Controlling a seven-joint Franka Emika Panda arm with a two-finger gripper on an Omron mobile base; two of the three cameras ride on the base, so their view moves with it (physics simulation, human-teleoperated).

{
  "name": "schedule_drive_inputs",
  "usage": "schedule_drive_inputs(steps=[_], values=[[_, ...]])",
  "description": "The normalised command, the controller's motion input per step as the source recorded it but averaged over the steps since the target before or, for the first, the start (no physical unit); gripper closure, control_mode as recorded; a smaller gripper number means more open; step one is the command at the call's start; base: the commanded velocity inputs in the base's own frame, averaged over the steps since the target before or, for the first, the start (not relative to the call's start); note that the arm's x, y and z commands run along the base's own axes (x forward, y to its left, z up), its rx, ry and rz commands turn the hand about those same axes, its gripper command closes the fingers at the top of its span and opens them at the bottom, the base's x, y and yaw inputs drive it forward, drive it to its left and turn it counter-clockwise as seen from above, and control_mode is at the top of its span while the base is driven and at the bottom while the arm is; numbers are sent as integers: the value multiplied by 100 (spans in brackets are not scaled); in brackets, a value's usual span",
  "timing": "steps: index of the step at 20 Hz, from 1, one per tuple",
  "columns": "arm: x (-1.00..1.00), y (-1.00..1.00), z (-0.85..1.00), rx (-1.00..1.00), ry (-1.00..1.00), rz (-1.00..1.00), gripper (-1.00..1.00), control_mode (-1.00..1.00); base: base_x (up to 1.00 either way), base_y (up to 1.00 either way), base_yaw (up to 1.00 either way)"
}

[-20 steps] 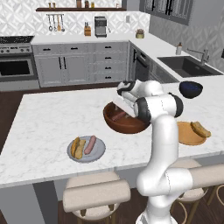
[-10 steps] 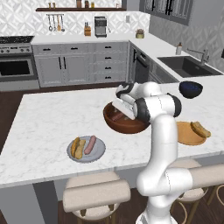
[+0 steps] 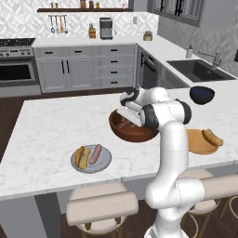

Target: Place one bun and one sausage from the bowl on each plate.

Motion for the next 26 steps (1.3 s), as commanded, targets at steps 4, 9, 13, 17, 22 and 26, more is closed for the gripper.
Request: schedule_drive_inputs(steps=[4, 9, 13, 17, 22, 26], values=[[-28, 26, -78, 0, 1, 0, 100, -100, 0, 0, 0], [-37, 35, -58, -2, 6, 0, 100, -100, 0, 0, 0], [-6, 48, -17, 0, 0, -3, 100, -100, 0, 0, 0], [-2, 5, -11, 0, 0, -1, 100, -100, 0, 0, 0], [-41, -52, 43, -2, 0, 0, 100, -100, 0, 0, 0], [-58, -59, 72, -16, 11, 3, 100, -100, 0, 0, 0]])
